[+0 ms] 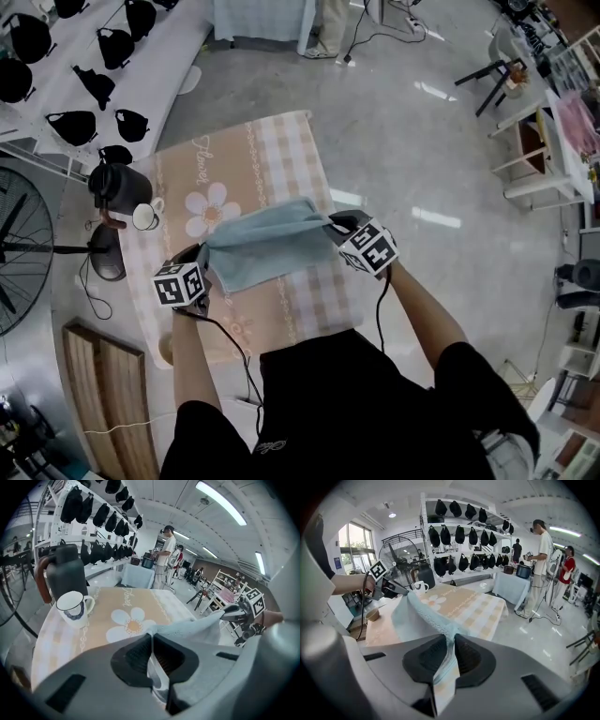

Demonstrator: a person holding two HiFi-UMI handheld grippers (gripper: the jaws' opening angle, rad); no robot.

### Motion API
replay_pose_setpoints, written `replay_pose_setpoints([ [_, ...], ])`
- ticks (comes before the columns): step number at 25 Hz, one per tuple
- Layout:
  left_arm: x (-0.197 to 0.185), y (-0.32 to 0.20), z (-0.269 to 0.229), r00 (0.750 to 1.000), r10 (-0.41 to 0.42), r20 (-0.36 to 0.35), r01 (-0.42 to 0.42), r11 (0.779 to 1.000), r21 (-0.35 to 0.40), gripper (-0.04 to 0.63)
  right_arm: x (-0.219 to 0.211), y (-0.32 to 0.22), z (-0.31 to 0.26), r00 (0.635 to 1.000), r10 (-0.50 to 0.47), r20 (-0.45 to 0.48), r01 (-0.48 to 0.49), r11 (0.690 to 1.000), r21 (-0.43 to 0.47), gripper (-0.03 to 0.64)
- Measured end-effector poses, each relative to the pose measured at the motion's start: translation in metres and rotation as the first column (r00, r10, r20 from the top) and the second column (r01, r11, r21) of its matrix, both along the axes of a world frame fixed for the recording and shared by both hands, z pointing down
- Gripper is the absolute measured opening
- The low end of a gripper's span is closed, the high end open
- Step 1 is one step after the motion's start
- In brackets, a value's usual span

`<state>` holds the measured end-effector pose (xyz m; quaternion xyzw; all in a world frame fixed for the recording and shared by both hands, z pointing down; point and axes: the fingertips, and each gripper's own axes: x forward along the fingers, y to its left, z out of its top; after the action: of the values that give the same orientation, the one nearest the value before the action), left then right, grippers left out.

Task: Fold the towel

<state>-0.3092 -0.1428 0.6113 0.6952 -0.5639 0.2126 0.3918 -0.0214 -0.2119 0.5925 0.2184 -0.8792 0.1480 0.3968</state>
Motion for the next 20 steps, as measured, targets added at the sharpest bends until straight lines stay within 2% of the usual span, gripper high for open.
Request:
replay_pose_setpoints([
  [4,-0.008,-0.021,0.010,1.000,-0.019,-0.001,0.019,1.000,0.020,0.021,-0.009,-0.022,0.009,0.998,0.051,0.032,-0.051,0.999,-0.001,0.051],
  [6,-0.010,-0.029,0.011,0.999,-0.035,-0.002,0.035,0.998,0.053,0.025,-0.013,-0.028,0.008,0.994,0.082,0.077,-0.082,0.997,0.008,0.085],
  [7,-0.010,-0.032,0.011,0.999,-0.042,0.001,0.042,0.997,0.067,0.064,-0.014,-0.030,0.006,0.990,0.098,0.098,-0.100,0.995,0.016,0.145],
  [8,-0.010,-0.032,0.011,0.999,-0.050,0.007,0.049,0.996,0.078,0.176,-0.012,-0.030,0.004,0.987,0.113,0.116,-0.116,0.993,0.022,0.198],
  [9,-0.010,-0.031,0.009,0.998,-0.061,0.018,0.059,0.994,0.087,0.239,-0.011,-0.029,0.001,0.983,0.125,0.134,-0.129,0.991,0.027,0.213],
  [13,-0.001,-0.012,0.001,0.994,-0.082,0.071,0.074,0.991,0.110,0.249,-0.003,-0.017,-0.009,0.967,0.148,0.206,-0.155,0.988,0.018,0.223],
  [17,0.032,0.010,-0.002,0.995,-0.085,0.048,0.080,0.992,0.101,0.249,0.010,-0.010,-0.022,0.955,0.151,0.257,-0.165,0.986,0.032,0.225],
  [20,0.067,0.018,-0.004,0.997,-0.066,0.043,0.061,0.993,0.102,0.249,0.022,-0.007,-0.030,0.955,0.114,0.275,-0.134,0.989,0.056,0.225],
])
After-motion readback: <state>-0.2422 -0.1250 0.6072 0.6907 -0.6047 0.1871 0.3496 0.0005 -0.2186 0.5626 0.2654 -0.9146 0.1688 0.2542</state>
